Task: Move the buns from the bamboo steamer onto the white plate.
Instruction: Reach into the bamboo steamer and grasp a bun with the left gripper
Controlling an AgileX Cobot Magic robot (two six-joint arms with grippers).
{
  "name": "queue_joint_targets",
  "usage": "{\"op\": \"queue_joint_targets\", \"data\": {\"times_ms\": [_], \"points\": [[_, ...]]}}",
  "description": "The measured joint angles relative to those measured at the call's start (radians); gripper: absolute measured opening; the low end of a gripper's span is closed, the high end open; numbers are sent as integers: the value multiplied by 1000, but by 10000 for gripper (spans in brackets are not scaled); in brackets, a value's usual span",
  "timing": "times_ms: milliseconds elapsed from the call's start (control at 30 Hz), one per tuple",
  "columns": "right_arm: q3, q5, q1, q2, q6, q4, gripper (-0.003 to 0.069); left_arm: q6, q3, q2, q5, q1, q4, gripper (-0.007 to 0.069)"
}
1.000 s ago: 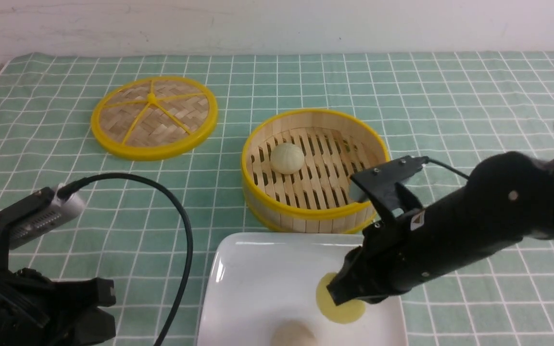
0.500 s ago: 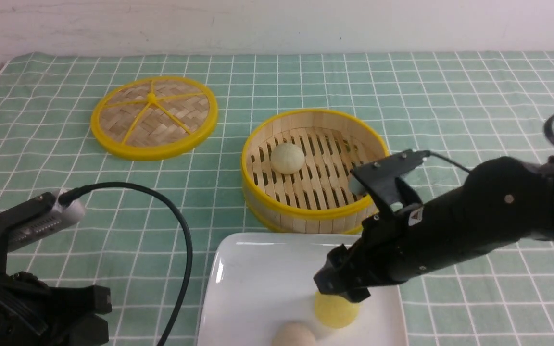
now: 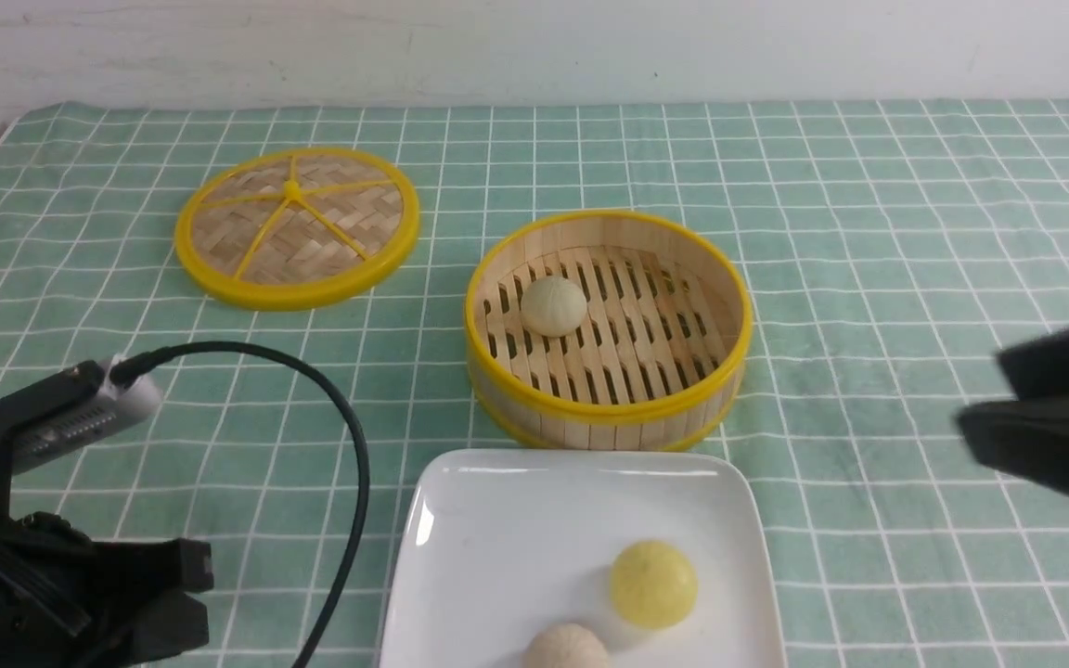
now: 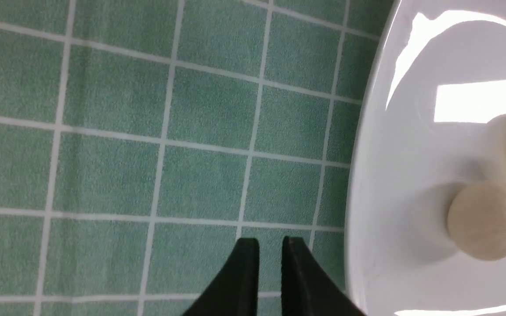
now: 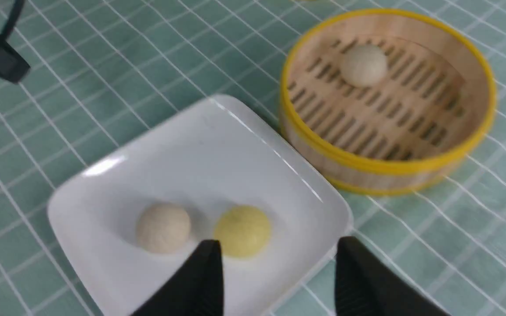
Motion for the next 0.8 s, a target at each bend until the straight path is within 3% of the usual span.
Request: {"op": "queue_joint_targets", "data": {"times_ms": [133,200,400,600,800], "points": [[8,227,0,-161,249,-235,68,0,-122,21,21,0,-4,111],[32,273,0,-206,340,-311,1,0,-208,60,60,0,-12,93],[190,303,0,-266,460,-412,-15,0,-431,222,185,-41,-17,4],[338,274,0,-270,468,-433,-15,-5,-611,413,198,-204,-15,1],[431,130,1,-270,468,-432,-15,-136,-904,693,224,-362,66,22]]}}
